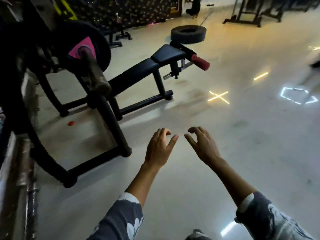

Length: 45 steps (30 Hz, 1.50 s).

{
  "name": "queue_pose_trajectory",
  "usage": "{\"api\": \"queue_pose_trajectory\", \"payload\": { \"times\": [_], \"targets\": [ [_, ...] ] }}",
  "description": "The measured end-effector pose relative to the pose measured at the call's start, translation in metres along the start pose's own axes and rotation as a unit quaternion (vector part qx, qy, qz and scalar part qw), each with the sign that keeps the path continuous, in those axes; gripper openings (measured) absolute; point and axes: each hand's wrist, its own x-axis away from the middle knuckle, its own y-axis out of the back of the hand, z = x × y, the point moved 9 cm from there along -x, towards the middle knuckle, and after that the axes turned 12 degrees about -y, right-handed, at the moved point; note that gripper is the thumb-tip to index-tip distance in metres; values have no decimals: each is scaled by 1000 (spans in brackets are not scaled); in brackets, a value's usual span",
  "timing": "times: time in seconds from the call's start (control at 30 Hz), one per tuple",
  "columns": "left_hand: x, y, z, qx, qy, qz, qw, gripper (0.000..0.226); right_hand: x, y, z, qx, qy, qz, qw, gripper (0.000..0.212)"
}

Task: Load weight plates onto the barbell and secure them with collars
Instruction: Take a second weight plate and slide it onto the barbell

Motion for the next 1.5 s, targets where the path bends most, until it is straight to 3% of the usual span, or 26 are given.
{"api": "queue_pose_trajectory", "payload": {
  "times": [0.37,0.53,0.67,1.13,1.5],
  "targets": [
    [-159,-250,-61,-19,-51,186,981,41,-120,76,-232,21,-191,15,981,35],
    [-244,-324,-78,-39,-61,250,965,40,-176,89,-309,110,-215,79,967,38],
    [-304,-371,-73,-45,-63,280,957,39,-238,101,-351,113,-233,87,962,37],
    [-618,-533,27,-4,-55,326,944,37,-602,132,-431,155,-232,101,955,35],
    [-892,-678,76,-3,-87,349,933,34,-883,178,-539,100,-266,68,957,33]
  ]
}}
